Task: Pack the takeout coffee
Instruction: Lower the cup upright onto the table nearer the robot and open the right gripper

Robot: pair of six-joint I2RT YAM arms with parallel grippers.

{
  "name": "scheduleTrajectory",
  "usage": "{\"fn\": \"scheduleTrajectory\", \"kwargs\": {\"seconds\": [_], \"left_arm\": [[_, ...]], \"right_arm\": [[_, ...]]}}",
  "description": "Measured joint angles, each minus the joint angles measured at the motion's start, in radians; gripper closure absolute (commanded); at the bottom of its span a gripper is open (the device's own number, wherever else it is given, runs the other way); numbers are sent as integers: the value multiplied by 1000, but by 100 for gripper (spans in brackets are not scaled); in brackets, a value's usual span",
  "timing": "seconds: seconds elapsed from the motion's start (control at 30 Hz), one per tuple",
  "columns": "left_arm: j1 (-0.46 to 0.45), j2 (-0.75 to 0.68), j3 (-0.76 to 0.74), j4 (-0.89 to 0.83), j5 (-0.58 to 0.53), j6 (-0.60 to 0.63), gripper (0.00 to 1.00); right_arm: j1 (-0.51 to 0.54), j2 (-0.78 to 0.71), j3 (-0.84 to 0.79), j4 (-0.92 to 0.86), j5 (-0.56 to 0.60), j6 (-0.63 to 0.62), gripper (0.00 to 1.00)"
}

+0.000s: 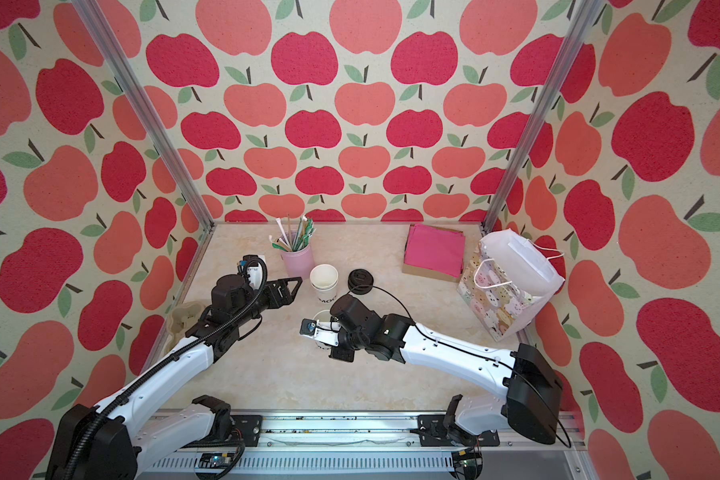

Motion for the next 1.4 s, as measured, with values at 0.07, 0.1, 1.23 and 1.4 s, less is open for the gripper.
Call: {"fn": "scheduleTrajectory", "kwargs": {"seconds": [0.07, 0.1, 1.23, 1.4], "left_arm": [[0, -1, -5, 0, 0, 0, 1], [0, -1, -6, 0, 0, 0, 1], [1, -44, -16, -1, -16, 18, 1], [1, -88, -29, -14, -59, 22, 1]], "right_arm": [[5, 10, -5, 0, 5, 0, 98], [6, 13, -7, 0, 6, 0, 98], [35, 27, 163, -141, 19, 53, 30], [-11, 5, 269, -144, 80, 72, 15]]}}
